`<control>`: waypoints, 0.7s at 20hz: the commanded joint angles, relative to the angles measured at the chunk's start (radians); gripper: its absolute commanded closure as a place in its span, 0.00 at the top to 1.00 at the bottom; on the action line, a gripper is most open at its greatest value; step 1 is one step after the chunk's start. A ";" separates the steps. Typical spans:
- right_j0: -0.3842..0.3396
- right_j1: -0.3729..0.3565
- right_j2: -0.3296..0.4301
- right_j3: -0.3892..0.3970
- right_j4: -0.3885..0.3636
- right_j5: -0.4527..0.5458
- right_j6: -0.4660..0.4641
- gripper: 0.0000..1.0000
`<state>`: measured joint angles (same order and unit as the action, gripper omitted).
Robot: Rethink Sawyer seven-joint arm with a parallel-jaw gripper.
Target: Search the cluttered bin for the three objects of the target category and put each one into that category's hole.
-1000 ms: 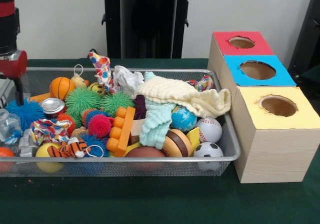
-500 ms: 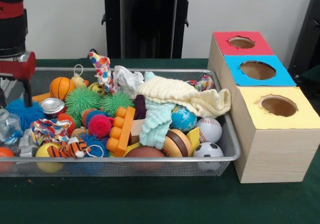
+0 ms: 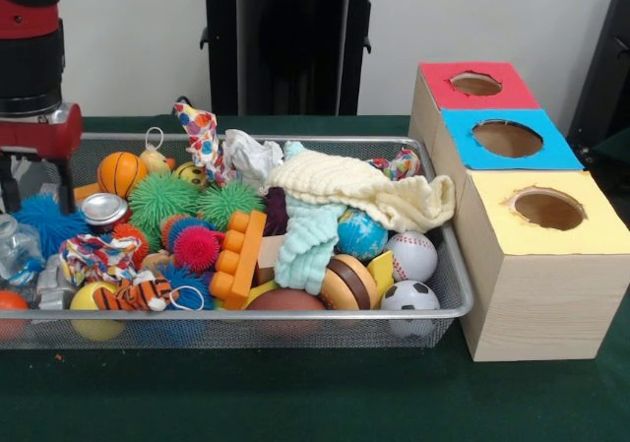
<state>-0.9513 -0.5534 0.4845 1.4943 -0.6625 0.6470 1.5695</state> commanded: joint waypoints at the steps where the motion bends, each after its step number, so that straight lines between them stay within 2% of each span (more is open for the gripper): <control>1: 0.011 0.010 0.020 0.031 -0.016 0.051 -0.128 1.00; 8: 0.002 0.007 0.011 0.019 -0.037 0.050 -0.153 1.00; 14: -0.005 0.036 0.019 -0.007 -0.039 0.049 -0.165 1.00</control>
<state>-0.9497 -0.5556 0.4844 1.4940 -0.6679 0.6470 1.5695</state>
